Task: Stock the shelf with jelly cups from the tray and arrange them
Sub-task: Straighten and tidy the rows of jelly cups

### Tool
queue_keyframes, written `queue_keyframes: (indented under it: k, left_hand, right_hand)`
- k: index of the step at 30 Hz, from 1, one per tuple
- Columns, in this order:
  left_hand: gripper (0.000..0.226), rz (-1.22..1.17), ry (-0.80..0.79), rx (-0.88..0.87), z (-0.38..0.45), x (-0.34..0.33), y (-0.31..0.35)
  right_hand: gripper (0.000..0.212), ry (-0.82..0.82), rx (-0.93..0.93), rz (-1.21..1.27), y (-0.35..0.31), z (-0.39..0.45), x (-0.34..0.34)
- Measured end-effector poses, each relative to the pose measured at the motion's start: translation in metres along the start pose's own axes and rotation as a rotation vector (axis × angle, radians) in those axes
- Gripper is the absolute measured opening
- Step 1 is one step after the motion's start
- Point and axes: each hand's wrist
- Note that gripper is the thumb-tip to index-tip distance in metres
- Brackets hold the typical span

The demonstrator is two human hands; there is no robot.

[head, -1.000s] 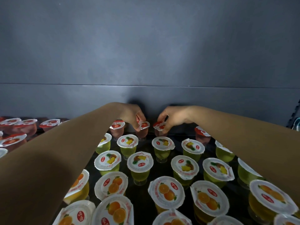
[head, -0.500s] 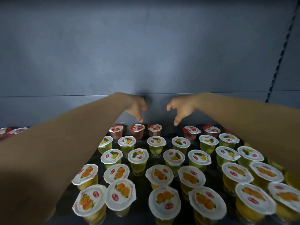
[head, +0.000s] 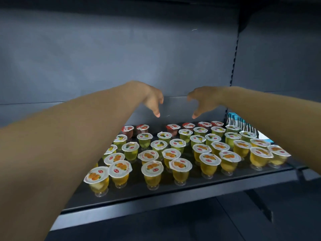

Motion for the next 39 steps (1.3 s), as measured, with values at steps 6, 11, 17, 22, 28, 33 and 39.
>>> queue_keyframes:
  k: [6, 11, 17, 22, 28, 33, 39]
  left_hand:
    - [0.067, -0.062, 0.005, -0.019, 0.022, 0.001, 0.022]
    - [0.067, -0.184, -0.064, -0.004, 0.07, -0.02, 0.032]
    - [0.068, -0.268, -0.182, 0.007, 0.133, -0.055, 0.045]
    - [0.063, -0.259, -0.289, 0.016, 0.162, -0.076, 0.055]
    - [0.04, -0.293, -0.329, -0.053, 0.171, -0.094, 0.062]
    - [0.033, -0.296, -0.268, -0.052, 0.174, -0.101, 0.064]
    - [0.033, -0.325, -0.224, -0.008, 0.174, -0.106, 0.065]
  right_hand:
    - [0.068, 0.059, -0.043, 0.106, 0.032, -0.011, -0.01]
    - [0.063, 0.067, -0.011, 0.29, 0.07, 0.018, -0.039]
    - [0.06, -0.007, 0.083, 0.473, 0.107, 0.079, -0.093]
    - [0.062, -0.144, 0.173, 0.506, 0.118, 0.115, -0.125]
    - [0.064, -0.177, 0.262, 0.469, 0.115, 0.124, -0.131]
    - [0.053, -0.151, 0.284, 0.425, 0.113, 0.125, -0.131]
    - [0.049, -0.136, 0.26, 0.475, 0.113, 0.129, -0.134]
Point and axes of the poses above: each hand's wrist, its own z-axis towards the middle knuckle, its own x-axis out of the back of the hand, y = z × x, and after that the axes turned 12 degrees about x, right-handed
